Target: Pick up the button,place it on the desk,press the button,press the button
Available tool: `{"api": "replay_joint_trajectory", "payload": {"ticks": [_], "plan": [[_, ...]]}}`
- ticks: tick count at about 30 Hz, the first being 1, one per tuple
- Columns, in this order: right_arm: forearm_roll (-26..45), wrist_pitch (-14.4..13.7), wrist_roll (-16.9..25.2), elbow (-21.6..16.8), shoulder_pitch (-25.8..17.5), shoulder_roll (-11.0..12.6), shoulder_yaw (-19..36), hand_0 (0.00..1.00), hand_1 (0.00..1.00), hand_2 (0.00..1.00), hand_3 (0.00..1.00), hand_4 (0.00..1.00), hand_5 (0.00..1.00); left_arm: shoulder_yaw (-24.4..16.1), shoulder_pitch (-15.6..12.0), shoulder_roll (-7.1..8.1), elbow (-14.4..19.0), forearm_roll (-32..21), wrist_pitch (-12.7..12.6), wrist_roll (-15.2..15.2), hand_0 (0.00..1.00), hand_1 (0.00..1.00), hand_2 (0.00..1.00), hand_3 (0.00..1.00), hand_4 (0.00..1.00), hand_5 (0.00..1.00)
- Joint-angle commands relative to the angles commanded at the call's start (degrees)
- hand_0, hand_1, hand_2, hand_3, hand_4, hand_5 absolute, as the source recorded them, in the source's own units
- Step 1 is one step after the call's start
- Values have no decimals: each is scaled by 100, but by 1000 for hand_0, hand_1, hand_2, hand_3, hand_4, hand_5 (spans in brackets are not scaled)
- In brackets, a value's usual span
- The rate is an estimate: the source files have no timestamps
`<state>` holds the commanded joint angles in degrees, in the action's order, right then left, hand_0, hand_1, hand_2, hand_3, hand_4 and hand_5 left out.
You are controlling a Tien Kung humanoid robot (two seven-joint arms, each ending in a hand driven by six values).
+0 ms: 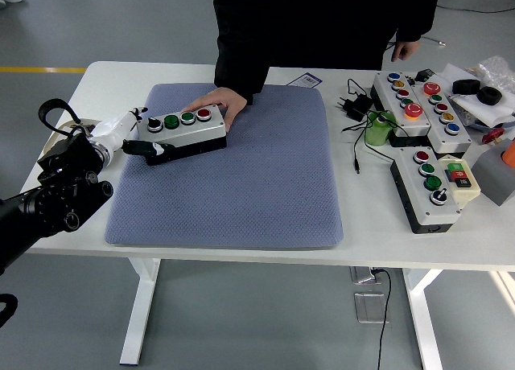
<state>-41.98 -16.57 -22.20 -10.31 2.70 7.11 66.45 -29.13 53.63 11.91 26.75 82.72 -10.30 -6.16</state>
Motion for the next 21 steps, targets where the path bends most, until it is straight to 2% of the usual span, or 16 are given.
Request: {"api": "replay_joint_trajectory", "payload": {"ticks": [11,21], "plan": [[-38,7,-4,0,28,-8,20,643,509,548,590,245,360,-67,38,86,39,5,35,79,860,912,961,998,987,601],[-44,-3,-5,0,57,-11,47,643,507,548,591,244,362,-30,-14,69,20,-244,163,559,861,904,951,998,990,600]]}}
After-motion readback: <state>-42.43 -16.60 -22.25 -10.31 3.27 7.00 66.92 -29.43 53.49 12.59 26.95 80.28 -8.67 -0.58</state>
